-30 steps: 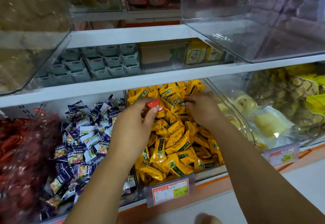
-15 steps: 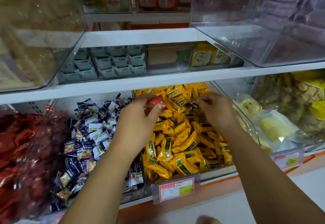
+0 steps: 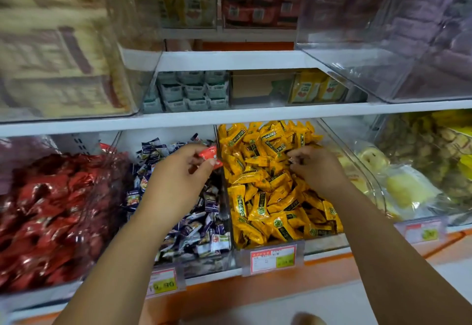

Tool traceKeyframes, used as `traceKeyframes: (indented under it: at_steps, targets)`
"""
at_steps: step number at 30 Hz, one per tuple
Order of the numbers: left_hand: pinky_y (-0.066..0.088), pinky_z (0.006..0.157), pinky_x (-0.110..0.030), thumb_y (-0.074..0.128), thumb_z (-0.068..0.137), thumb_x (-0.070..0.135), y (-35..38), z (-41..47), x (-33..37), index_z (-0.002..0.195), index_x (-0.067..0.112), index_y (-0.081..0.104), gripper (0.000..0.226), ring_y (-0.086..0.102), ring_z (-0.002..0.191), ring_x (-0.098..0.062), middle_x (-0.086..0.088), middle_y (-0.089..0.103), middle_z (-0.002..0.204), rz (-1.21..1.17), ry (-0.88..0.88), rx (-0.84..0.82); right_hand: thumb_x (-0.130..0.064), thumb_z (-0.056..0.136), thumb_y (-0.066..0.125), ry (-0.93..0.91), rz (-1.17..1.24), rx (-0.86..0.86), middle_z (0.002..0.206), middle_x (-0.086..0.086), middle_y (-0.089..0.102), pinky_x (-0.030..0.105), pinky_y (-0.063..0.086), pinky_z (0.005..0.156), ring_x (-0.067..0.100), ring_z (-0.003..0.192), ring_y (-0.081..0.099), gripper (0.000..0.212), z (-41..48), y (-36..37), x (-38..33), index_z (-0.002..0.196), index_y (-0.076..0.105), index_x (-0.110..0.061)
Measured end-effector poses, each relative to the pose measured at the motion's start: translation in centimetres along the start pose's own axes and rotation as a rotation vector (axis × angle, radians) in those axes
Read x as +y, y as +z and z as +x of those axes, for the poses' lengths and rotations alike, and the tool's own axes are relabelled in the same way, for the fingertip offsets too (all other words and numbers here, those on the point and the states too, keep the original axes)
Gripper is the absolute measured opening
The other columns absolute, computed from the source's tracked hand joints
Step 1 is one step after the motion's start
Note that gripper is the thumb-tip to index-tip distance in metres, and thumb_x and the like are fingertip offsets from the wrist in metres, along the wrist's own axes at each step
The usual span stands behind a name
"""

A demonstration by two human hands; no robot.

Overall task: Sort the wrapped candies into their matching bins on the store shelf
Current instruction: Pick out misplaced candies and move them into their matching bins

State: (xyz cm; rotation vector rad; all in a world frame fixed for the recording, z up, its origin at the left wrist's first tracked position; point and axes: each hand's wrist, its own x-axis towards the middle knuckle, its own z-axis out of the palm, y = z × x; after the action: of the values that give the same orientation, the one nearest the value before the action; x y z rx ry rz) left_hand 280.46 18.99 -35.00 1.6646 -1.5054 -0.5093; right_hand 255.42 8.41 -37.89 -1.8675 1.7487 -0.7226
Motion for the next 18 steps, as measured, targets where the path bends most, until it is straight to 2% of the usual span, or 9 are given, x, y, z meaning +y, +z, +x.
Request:
traceKeyframes:
  at_steps: [3, 5, 6, 7, 9, 11, 15, 16, 18]
  targets:
    - [0.042, 0.07, -0.016, 0.06, 0.092, 0.032, -0.7, 0.0, -0.1, 0.111, 0.03, 0.064, 0.019, 0.061, 0.087, -0.003, 0.013, 0.066, 0.092, 0.037, -0.011, 0.007, -0.022, 0.087, 0.067, -0.09, 0.085, 0.18, 0.099, -0.007, 0.068, 0.021, 0.044, 0.072, 0.009, 0.087, 0.064, 0.024, -1.0, -0.7, -2.4, 0.111, 0.063, -0.023]
    - [0.038, 0.063, -0.011, 0.06, 0.092, 0.032, -1.4, 0.0, 0.1, 0.094, 0.035, 0.064, 0.005, 0.059, 0.082, -0.001, 0.015, 0.064, 0.084, 0.076, -0.006, 0.0, -0.024, 0.086, 0.067, -0.179, 0.19, 0.273, 0.086, -0.007, 0.068, 0.011, 0.041, 0.059, 0.001, 0.071, 0.061, 0.014, -1.9, -0.3, -4.9, 0.1, 0.064, -0.02]
    - [0.036, 0.06, -0.01, 0.06, 0.092, 0.032, -1.4, 0.0, 0.2, 0.083, 0.039, 0.059, 0.012, 0.058, 0.079, 0.0, 0.016, 0.062, 0.081, 0.078, -0.025, -0.001, -0.026, 0.087, 0.066, -0.24, 0.164, 0.278, 0.082, -0.005, 0.067, 0.011, 0.038, 0.051, 0.002, 0.064, 0.058, 0.011, -2.5, -0.3, -5.8, 0.095, 0.065, -0.019]
    - [0.036, 0.06, -0.013, 0.06, 0.093, 0.033, -5.4, -1.5, -1.5, 0.076, 0.04, 0.053, 0.019, 0.057, 0.077, 0.001, 0.016, 0.062, 0.08, 0.1, -0.078, 0.078, -0.028, 0.087, 0.065, -0.33, 0.176, 0.205, 0.078, -0.003, 0.065, 0.014, 0.035, 0.047, 0.006, 0.059, 0.056, 0.011, -3.6, 2.7, -9.9, 0.094, 0.066, -0.019]
    - [0.039, 0.063, -0.019, 0.06, 0.092, 0.033, -7.0, -1.7, -2.3, 0.075, 0.04, 0.051, 0.021, 0.059, 0.078, -0.005, 0.012, 0.064, 0.083, 0.084, -0.09, 0.115, -0.03, 0.088, 0.064, -0.394, 0.105, 0.101, 0.087, -0.005, 0.059, 0.016, 0.039, 0.056, 0.01, 0.069, 0.056, 0.016, -4.7, 3.9, -12.0, 0.103, 0.065, -0.024]
    - [0.041, 0.065, -0.024, 0.061, 0.092, 0.033, -7.7, -1.8, -2.3, 0.074, 0.036, 0.056, 0.019, 0.06, 0.075, -0.004, 0.01, 0.066, 0.082, 0.064, -0.104, 0.128, -0.033, 0.09, 0.064, -0.375, 0.092, 0.024, 0.11, -0.007, 0.056, 0.021, 0.043, 0.077, 0.009, 0.094, 0.054, 0.029, -4.4, 4.6, -12.0, 0.118, 0.058, -0.03]
    - [0.039, 0.058, -0.013, 0.064, 0.09, 0.028, -9.8, -2.0, -3.8, 0.083, 0.021, 0.066, 0.011, 0.056, 0.062, 0.001, 0.015, 0.065, 0.073, 0.102, -0.13, 0.216, -0.023, 0.095, 0.056, -0.375, 0.156, 0.007, 0.111, -0.012, 0.056, 0.016, 0.037, 0.081, 0.005, 0.098, 0.053, 0.03, -4.8, 5.3, -12.5, 0.126, 0.056, -0.026]
    - [0.039, 0.058, -0.009, 0.066, 0.09, 0.026, -10.7, -1.9, -4.6, 0.087, 0.019, 0.07, 0.009, 0.059, 0.063, -0.003, 0.014, 0.068, 0.074, 0.122, -0.141, 0.264, -0.021, 0.096, 0.055, -0.394, 0.152, -0.014, 0.112, -0.011, 0.057, 0.017, 0.037, 0.083, 0.005, 0.101, 0.052, 0.03, -5.2, 5.6, -12.9, 0.125, 0.057, -0.025]
    - [0.048, 0.075, -0.014, 0.067, 0.087, 0.022, -12.5, -1.3, -6.6, 0.099, 0.017, 0.075, 0.015, 0.068, 0.083, -0.008, 0.003, 0.074, 0.088, 0.14, -0.166, 0.4, -0.018, 0.097, 0.054, -0.428, 0.11, -0.067, 0.115, -0.009, 0.06, 0.019, 0.037, 0.085, 0.004, 0.101, 0.05, 0.03, -5.7, 6.2, -13.0, 0.126, 0.06, -0.021]
